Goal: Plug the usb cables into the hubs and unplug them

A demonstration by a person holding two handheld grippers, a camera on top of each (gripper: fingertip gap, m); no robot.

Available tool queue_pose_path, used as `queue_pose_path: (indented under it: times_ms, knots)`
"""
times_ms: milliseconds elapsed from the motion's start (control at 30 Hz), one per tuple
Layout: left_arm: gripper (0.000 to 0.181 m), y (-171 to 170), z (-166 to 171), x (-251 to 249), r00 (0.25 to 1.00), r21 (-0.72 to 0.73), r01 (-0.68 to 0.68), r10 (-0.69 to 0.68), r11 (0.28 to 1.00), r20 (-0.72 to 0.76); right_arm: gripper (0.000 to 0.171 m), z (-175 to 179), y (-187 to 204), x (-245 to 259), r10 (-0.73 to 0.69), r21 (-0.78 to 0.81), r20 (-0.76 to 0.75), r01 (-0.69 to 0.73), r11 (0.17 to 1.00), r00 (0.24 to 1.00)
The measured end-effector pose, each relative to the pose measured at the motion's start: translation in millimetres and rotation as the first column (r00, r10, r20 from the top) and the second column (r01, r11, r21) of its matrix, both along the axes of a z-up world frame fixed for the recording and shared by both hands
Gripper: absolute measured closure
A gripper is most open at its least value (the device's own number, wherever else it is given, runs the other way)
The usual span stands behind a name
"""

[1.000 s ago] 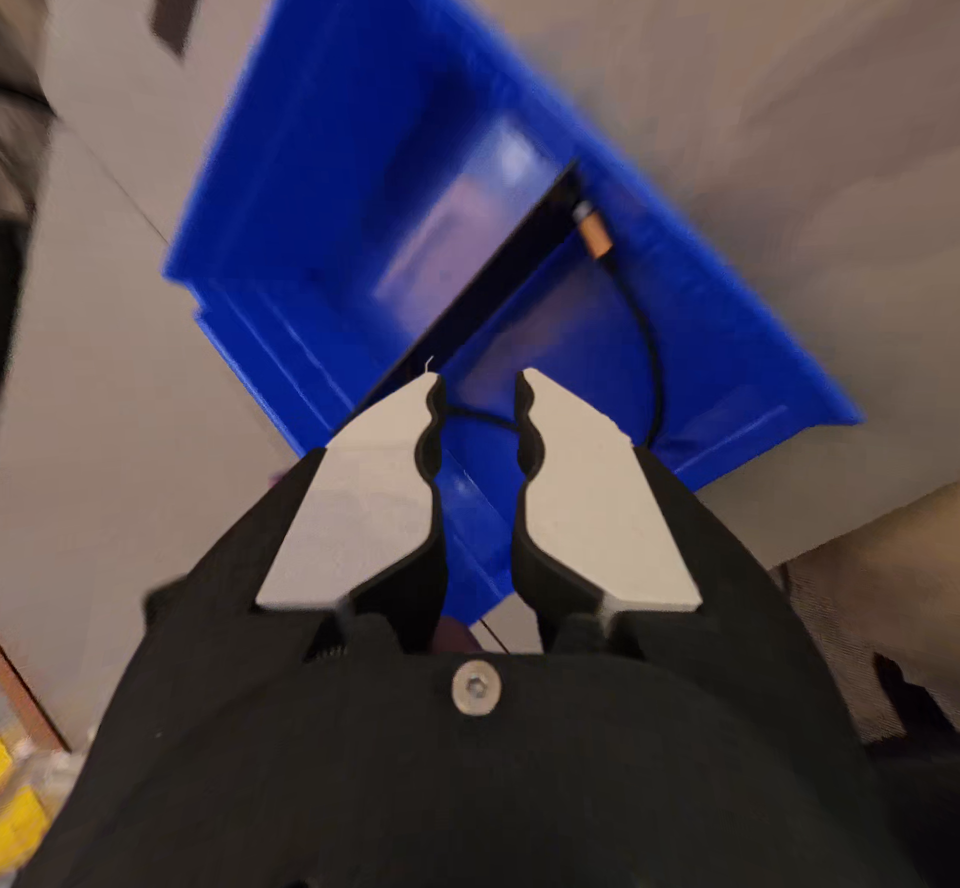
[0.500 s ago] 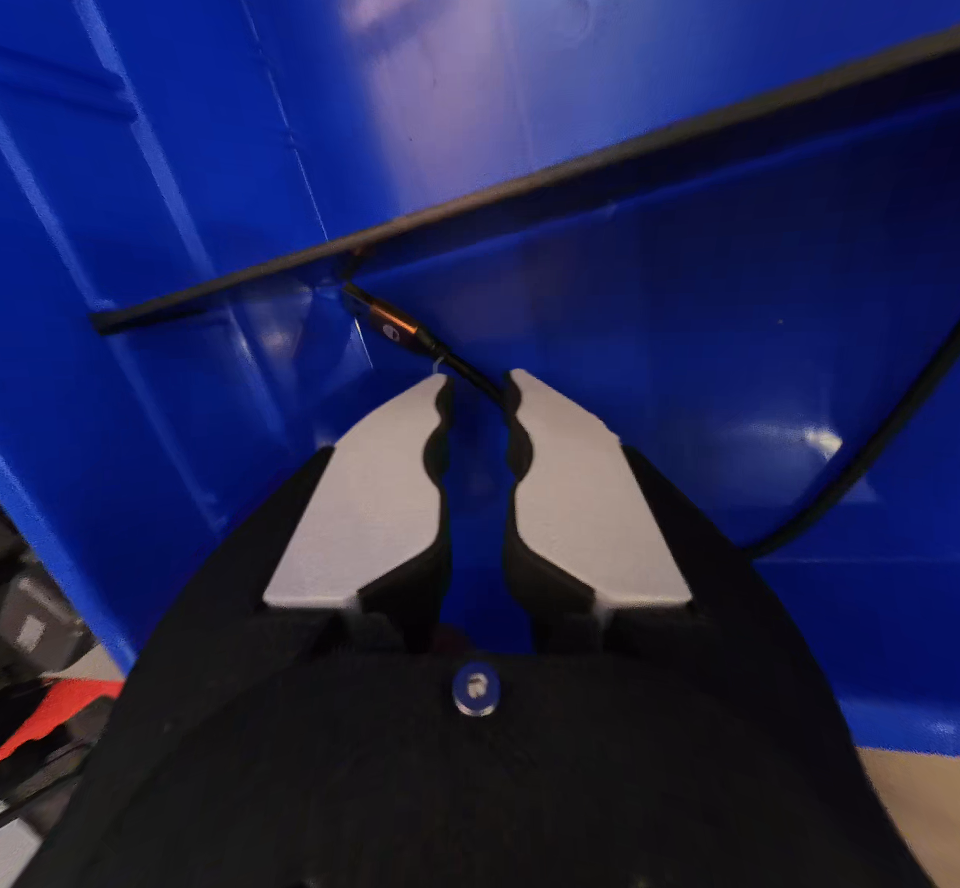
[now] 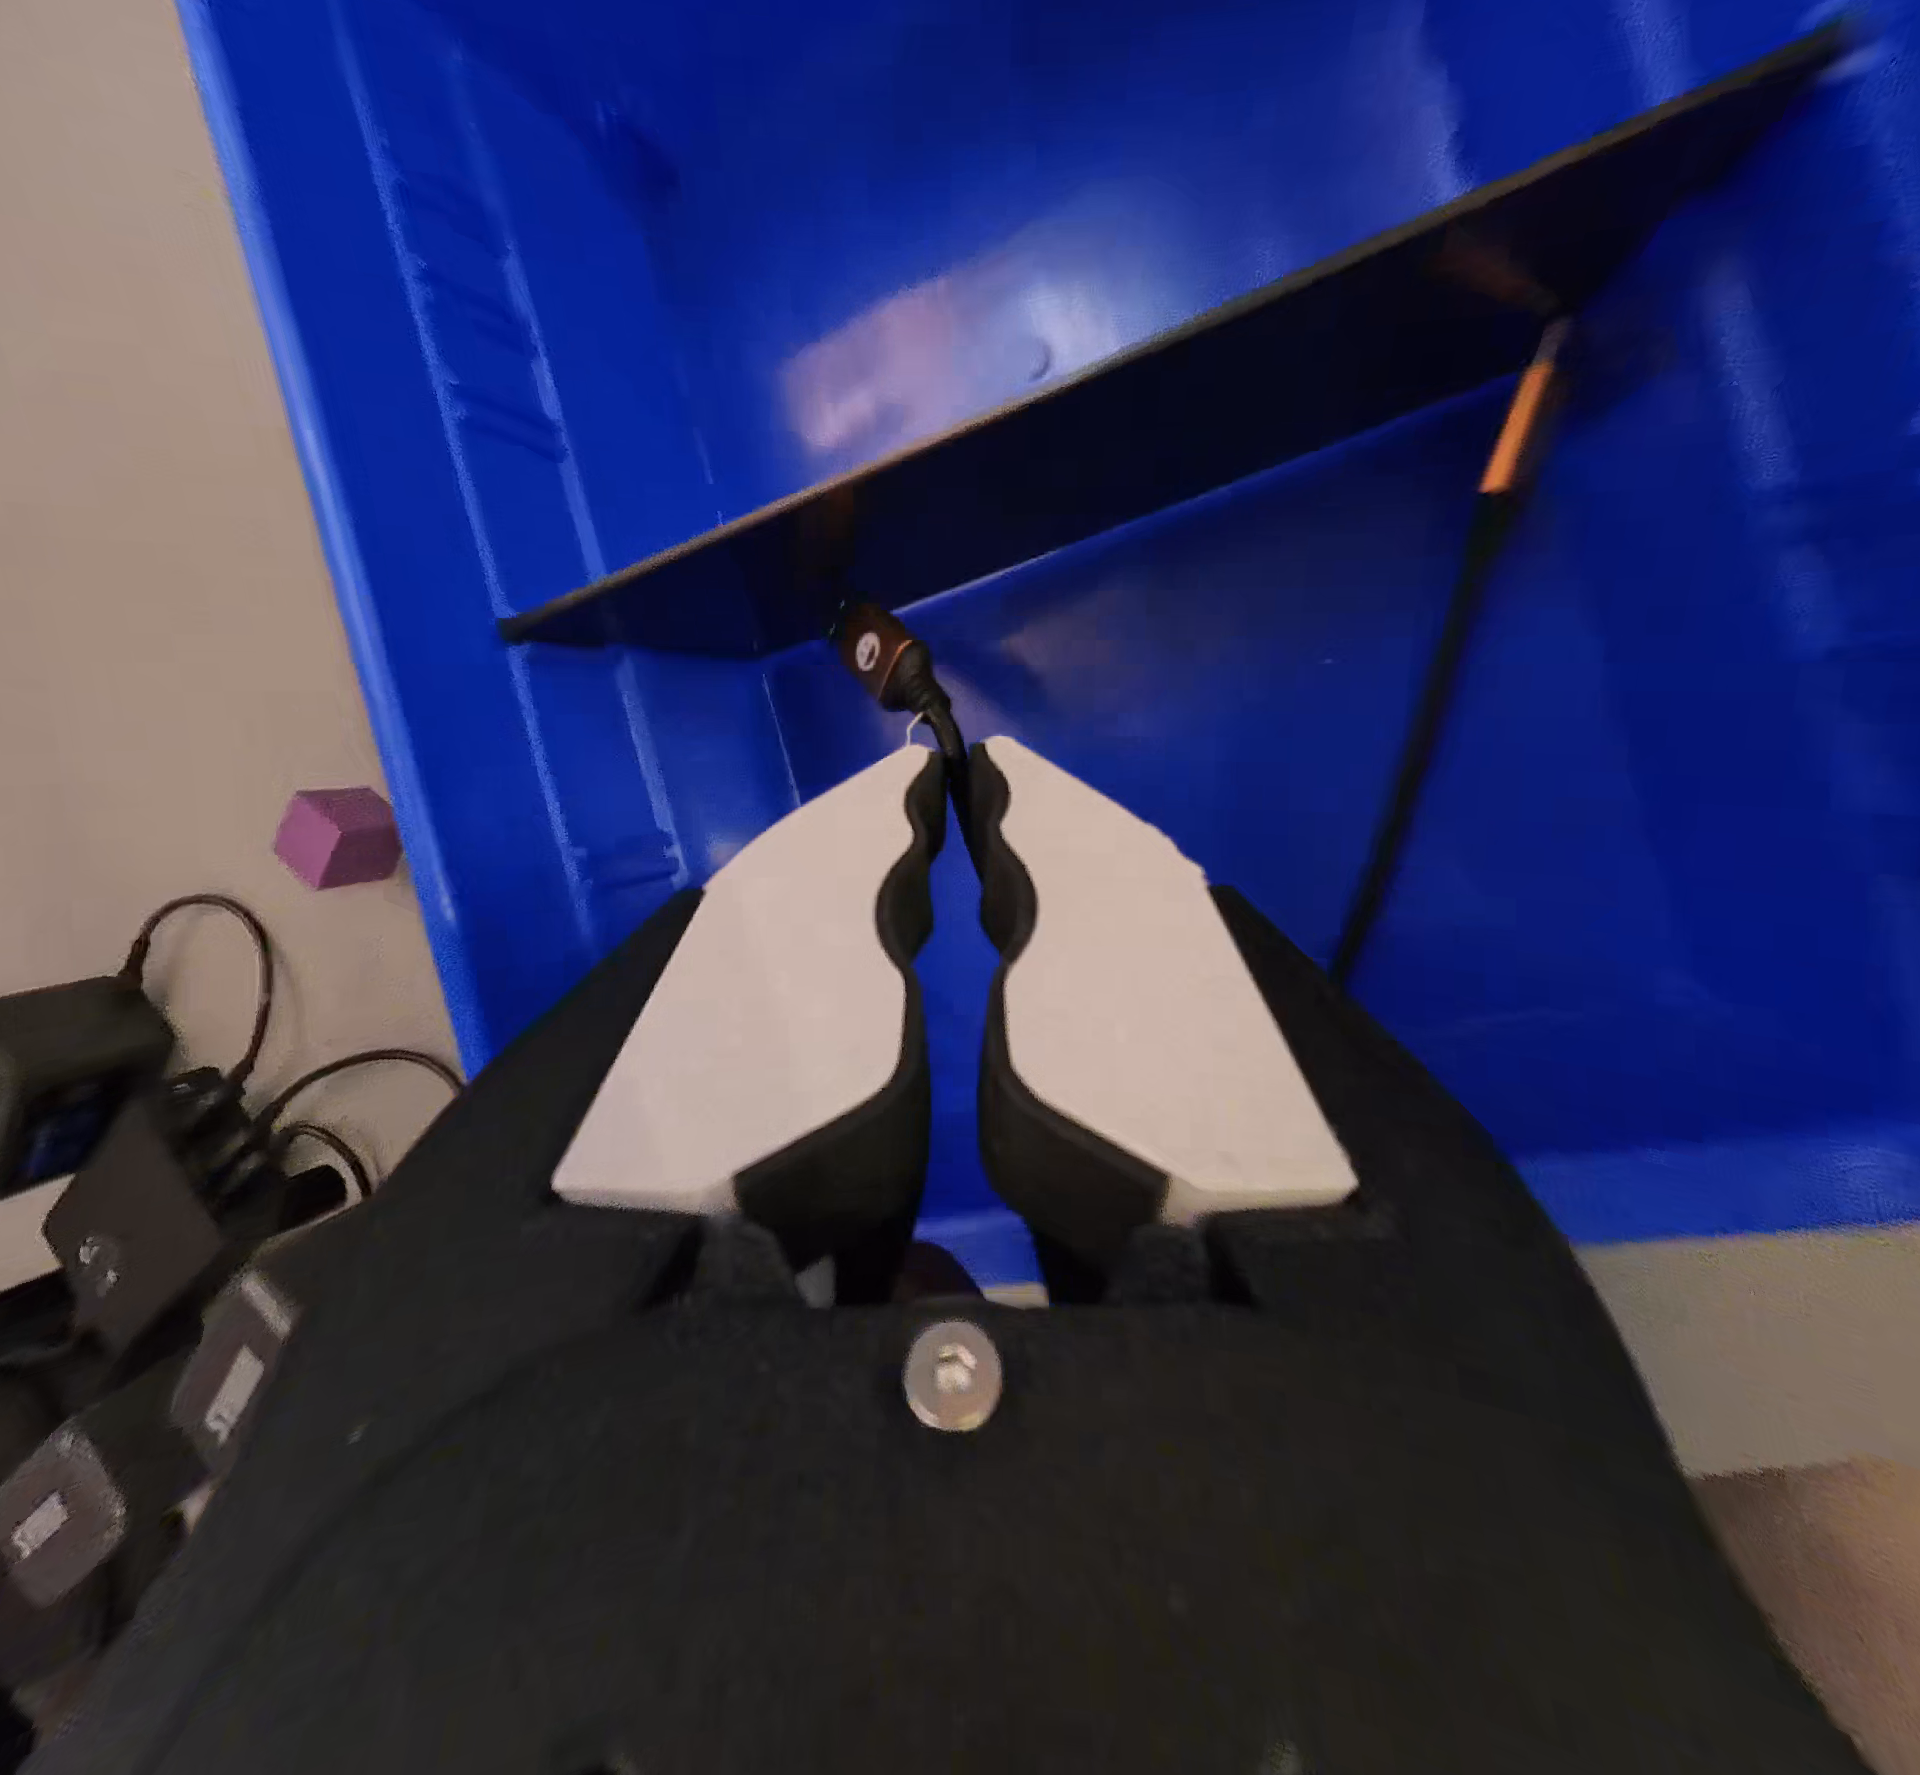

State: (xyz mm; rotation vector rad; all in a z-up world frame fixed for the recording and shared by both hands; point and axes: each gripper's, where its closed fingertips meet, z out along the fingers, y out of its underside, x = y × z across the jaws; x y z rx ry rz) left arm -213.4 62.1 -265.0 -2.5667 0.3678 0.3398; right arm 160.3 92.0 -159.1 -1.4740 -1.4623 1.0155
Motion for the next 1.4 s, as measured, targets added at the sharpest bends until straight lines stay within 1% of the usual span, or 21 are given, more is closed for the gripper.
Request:
queue_pose_path:
  times_ms: [67, 167, 267, 333, 367, 533, 633, 733, 833, 867, 900, 933, 967, 1033, 1067, 1100, 1133, 1200, 1233, 1300, 1400]
  knots:
    - [0.177, -1, 22, 10, 0.998, 0.063, 0.041, -0.038, 0.997, -0.043, 0.105, 0, 0, 0, 0.000, 0.000, -0.002, 0.000, 1.000, 1.000]
    - [0.177, 1, 65, 41, 0.984, 0.185, 0.159, -0.141, 0.970, -0.108, 0.105, 2, -1, 1, 0.004, 0.001, -0.011, -0.004, 1.000, 1.000]
    - [0.177, 3, 104, 80, 0.944, 0.251, 0.300, -0.248, 0.920, -0.218, 0.105, 4, 1, 2, 0.002, -0.001, -0.022, -0.002, 1.000, 1.000]
    - [0.177, 2, 124, 118, 0.893, 0.264, 0.432, -0.369, 0.862, -0.257, 0.105, 8, 1, 4, 0.002, -0.005, -0.036, -0.002, 1.000, 0.999]
    - [0.177, 4, 135, 134, 0.879, 0.282, 0.462, -0.393, 0.841, -0.269, 0.105, 10, 1, 5, 0.001, -0.006, -0.045, -0.002, 1.000, 0.999]
    - [0.177, 9, 165, 224, 0.793, 0.330, 0.607, -0.576, 0.723, -0.199, 0.105, 21, 4, 12, -0.004, -0.014, -0.090, 0.003, 1.000, 0.996]
    - [0.177, 14, 189, 262, 0.770, 0.413, 0.611, -0.629, 0.676, -0.110, 0.105, 25, 7, 16, -0.018, -0.021, -0.108, 0.015, 1.000, 0.994]
    - [0.178, 20, 216, 283, 0.747, 0.536, 0.530, -0.661, 0.658, 0.073, 0.105, 26, 11, 20, -0.031, -0.023, -0.115, 0.029, 0.999, 0.993]
    - [0.177, 29, 217, 288, 0.749, 0.559, 0.490, -0.651, 0.669, 0.122, 0.105, 27, 14, 23, -0.038, -0.027, -0.121, 0.035, 0.999, 0.992]
    - [0.177, 30, 212, 293, 0.723, 0.568, 0.488, -0.672, 0.663, 0.162, 0.105, 27, 15, 23, -0.040, -0.028, -0.122, 0.037, 0.999, 0.992]
    - [0.177, 28, 217, 302, 0.668, 0.611, 0.454, -0.701, 0.649, 0.249, 0.105, 26, 16, 24, -0.042, -0.030, -0.122, 0.039, 0.999, 0.992]
    - [0.177, 25, 227, 309, 0.599, 0.654, 0.402, -0.724, 0.641, 0.342, 0.105, 26, 16, 24, -0.043, -0.032, -0.123, 0.039, 0.999, 0.992]
    - [0.177, 25, 236, 312, 0.568, 0.662, 0.379, -0.727, 0.647, 0.386, 0.105, 25, 17, 24, -0.044, -0.035, -0.123, 0.040, 0.999, 0.991]
    - [0.177, 30, 250, 313, 0.614, 0.674, 0.414, -0.734, 0.612, 0.290, 0.105, 23, 18, 24, -0.045, -0.042, -0.121, 0.041, 0.998, 0.992]
    - [0.177, 29, 259, 316, 0.607, 0.680, 0.423, -0.745, 0.598, 0.278, 0.105, 23, 18, 24, -0.045, -0.040, -0.119, 0.040, 0.998, 0.992]
    - [0.177, 25, 268, 322, 0.577, 0.693, 0.424, -0.764, 0.584, 0.290, 0.105, 23, 18, 24, -0.044, -0.038, -0.118, 0.040, 0.998, 0.992]
    - [0.177, 24, 275, 324, 0.581, 0.701, 0.417, -0.763, 0.578, 0.284, 0.105, 23, 18, 24, -0.045, -0.036, -0.116, 0.041, 0.998, 0.992]
    - [0.177, 28, 273, 321, 0.630, 0.683, 0.463, -0.751, 0.566, 0.195, 0.105, 23, 19, 25, -0.050, -0.033, -0.114, 0.046, 0.998, 0.992]
    - [0.177, 29, 265, 318, 0.641, 0.662, 0.478, -0.745, 0.577, 0.186, 0.105, 23, 20, 26, -0.053, -0.035, -0.116, 0.049, 0.998, 0.992]
    - [0.177, 33, 238, 312, 0.653, 0.603, 0.485, -0.721, 0.633, 0.232, 0.105, 23, 21, 28, -0.062, -0.035, -0.117, 0.059, 0.998, 0.991]
    - [0.177, 43, 180, 294, 0.716, 0.489, 0.492, -0.654, 0.720, 0.243, 0.105, 22, 25, 30, -0.077, -0.040, -0.111, 0.073, 0.997, 0.991]
